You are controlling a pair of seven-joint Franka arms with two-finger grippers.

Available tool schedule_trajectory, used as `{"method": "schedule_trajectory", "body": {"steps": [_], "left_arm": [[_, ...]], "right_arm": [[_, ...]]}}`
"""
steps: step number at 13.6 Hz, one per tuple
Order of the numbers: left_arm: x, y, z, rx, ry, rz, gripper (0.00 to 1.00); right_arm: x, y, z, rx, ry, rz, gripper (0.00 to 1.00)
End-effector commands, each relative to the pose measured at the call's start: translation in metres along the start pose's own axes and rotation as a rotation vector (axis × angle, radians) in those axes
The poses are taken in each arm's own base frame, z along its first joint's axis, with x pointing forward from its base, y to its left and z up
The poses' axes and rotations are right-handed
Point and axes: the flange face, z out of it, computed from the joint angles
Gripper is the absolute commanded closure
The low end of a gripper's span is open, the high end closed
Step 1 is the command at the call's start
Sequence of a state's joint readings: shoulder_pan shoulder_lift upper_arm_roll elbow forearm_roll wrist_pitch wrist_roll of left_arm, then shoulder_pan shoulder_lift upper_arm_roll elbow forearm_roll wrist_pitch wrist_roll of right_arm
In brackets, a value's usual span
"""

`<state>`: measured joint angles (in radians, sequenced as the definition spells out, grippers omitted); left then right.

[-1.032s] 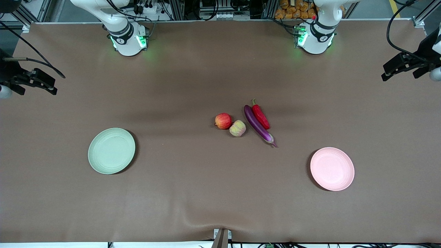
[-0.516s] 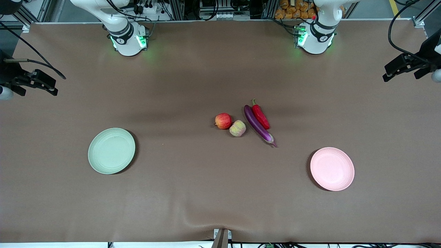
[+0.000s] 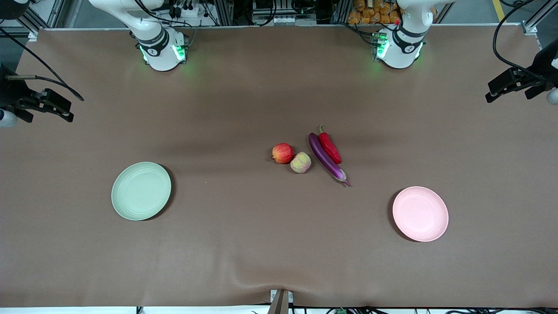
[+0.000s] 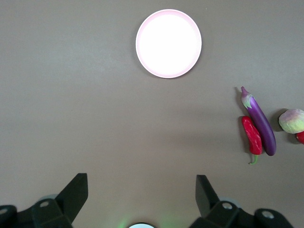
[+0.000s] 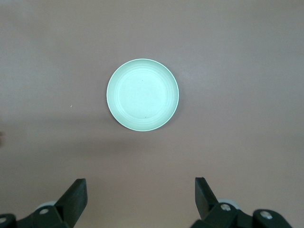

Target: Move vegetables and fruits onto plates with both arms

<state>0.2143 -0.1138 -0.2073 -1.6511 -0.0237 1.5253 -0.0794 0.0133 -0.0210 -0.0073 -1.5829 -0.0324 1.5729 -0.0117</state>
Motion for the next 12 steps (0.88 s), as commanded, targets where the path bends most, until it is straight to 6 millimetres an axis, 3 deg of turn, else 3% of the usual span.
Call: {"method": "schedule_trajectory", "body": {"steps": [1, 7, 10, 12], "left_arm": [[0.0, -0.001, -0.002, 0.002, -0.011, 0.018, 0.0], [-0.002, 0.005, 0.005, -0.008, -0.04, -0.017, 0.0], [0.007, 0.013, 0.019, -0.014, -0.062, -0.052, 0.0], [0.015, 0.027, 0.038, -0.017, -0.097, -0.085, 0.0]], "right_arm": [[0.002, 0.0, -0.004, 0.003, 0.006, -0.01, 0.0], [0.002, 0.0, -0.004, 0.003, 0.006, -0.008, 0.0], [0.003, -0.001, -0.002, 0.003, 0.003, -0.01, 0.0], [0.002, -0.001, -0.003, 0.003, 0.003, -0.008, 0.0]]}}
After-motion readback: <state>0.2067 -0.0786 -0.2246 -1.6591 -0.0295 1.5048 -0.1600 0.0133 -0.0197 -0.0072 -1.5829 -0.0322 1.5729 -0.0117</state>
